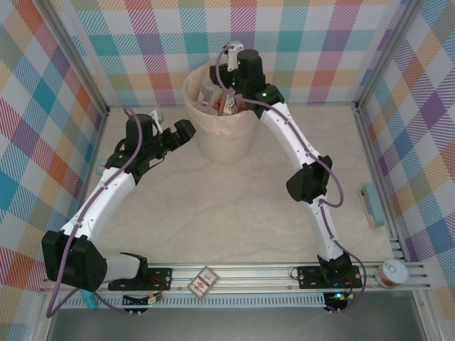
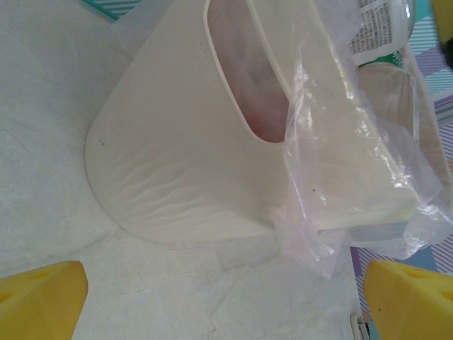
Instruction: Put the plastic bottles in the bin
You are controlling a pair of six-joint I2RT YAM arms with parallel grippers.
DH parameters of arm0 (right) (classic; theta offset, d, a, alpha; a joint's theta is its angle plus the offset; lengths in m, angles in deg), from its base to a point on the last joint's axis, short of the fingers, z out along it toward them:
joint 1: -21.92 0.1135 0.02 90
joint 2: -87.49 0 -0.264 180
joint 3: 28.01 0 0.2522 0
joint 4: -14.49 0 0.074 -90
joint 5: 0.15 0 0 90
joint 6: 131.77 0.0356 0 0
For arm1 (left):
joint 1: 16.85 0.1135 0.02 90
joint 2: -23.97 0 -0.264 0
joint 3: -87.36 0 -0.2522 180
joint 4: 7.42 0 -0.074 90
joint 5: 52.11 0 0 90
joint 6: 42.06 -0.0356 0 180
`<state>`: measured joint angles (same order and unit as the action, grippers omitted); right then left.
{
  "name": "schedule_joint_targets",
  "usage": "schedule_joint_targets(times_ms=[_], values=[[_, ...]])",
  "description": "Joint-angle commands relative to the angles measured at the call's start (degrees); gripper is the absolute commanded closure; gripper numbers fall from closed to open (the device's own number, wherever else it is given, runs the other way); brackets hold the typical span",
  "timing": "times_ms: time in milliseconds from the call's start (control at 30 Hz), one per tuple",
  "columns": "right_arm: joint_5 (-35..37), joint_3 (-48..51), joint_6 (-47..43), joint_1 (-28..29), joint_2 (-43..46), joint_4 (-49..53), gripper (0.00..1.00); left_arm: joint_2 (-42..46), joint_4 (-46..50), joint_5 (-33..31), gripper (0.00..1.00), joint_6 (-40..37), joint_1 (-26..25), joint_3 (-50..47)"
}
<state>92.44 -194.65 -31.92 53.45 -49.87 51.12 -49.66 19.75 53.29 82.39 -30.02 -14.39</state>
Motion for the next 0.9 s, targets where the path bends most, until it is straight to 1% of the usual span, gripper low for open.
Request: schedule_joint_targets(times_ms=[0, 133, 167, 200, 267, 333, 367, 433, 467, 567, 600, 667, 733, 800, 867], values=[[-1.44, -0.15, 0.29, 0.72, 0.05, 0.47, 0.52, 1.89, 0.54, -0.36, 0.01, -1.72, 0.78, -0.55], [-0.30, -1.68, -1.58, 0.77, 2.29, 0.72, 0.51, 2.00, 1.94, -2.84, 0.00, -4.52, 0.98, 0.57], [0.39, -1.74, -2.05, 0.81, 3.50, 1.31, 0.50, 2.23, 2.06, -4.58, 0.00, -5.91, 1.04, 0.79], [1.18, -1.68, -2.57, 0.82, 4.88, 2.05, 0.48, 2.47, 4.31, -7.10, 0.00, -7.50, 1.27, 0.84], [2.81, -0.50, -3.80, 0.69, 7.94, 3.74, 0.40, 3.10, 5.65, -12.93, 0.00, -10.39, 1.94, 0.53], [4.58, 2.36, -4.71, 0.26, 11.33, 6.26, 0.27, 3.86, 6.00, -19.81, 0.00, -12.89, 2.60, -0.80], [5.72, 4.97, -4.86, -0.24, 13.95, 7.34, 0.19, 4.23, 5.74, -23.18, 0.00, -13.65, 3.31, -1.85], [7.97, 12.87, -5.68, -1.11, 20.19, 7.78, 0.04, 5.08, 4.72, -28.61, 0.00, -14.97, 4.08, -4.66], [9.25, 19.03, -6.16, -1.60, 23.89, 7.22, 0.01, 5.45, 4.14, -31.98, 0.00, -15.90, 4.22, -6.16], [13.04, 39.20, -7.32, -4.09, 35.16, 2.50, 0.01, 5.97, 3.02, -39.81, 0.00, -18.33, 4.59, -11.27], [13.72, 46.35, -6.98, -5.46, 39.02, 0.89, 0.01, 6.11, 0.01, -41.56, 0.00, -18.87, 4.79, -13.19], [12.79, 59.52, -4.91, -8.77, 46.16, -2.62, 0.01, 5.91, -3.63, -43.16, 0.00, -19.86, 5.24, -16.75], [12.70, 73.05, -3.58, -12.42, 53.04, -8.33, 0.01, 5.40, -6.70, -44.39, 0.00, -20.64, 5.79, -19.74], [15.97, 85.38, -7.15, -14.16, 58.06, -14.54, 0.01, 4.60, -11.39, -45.19, 0.00, -22.63, 6.07, -22.95], [19.17, 93.95, -8.46, -15.11, 60.72, -17.53, 0.01, 3.50, -15.03, -45.15, 0.00, -24.01, 6.45, -25.19]])
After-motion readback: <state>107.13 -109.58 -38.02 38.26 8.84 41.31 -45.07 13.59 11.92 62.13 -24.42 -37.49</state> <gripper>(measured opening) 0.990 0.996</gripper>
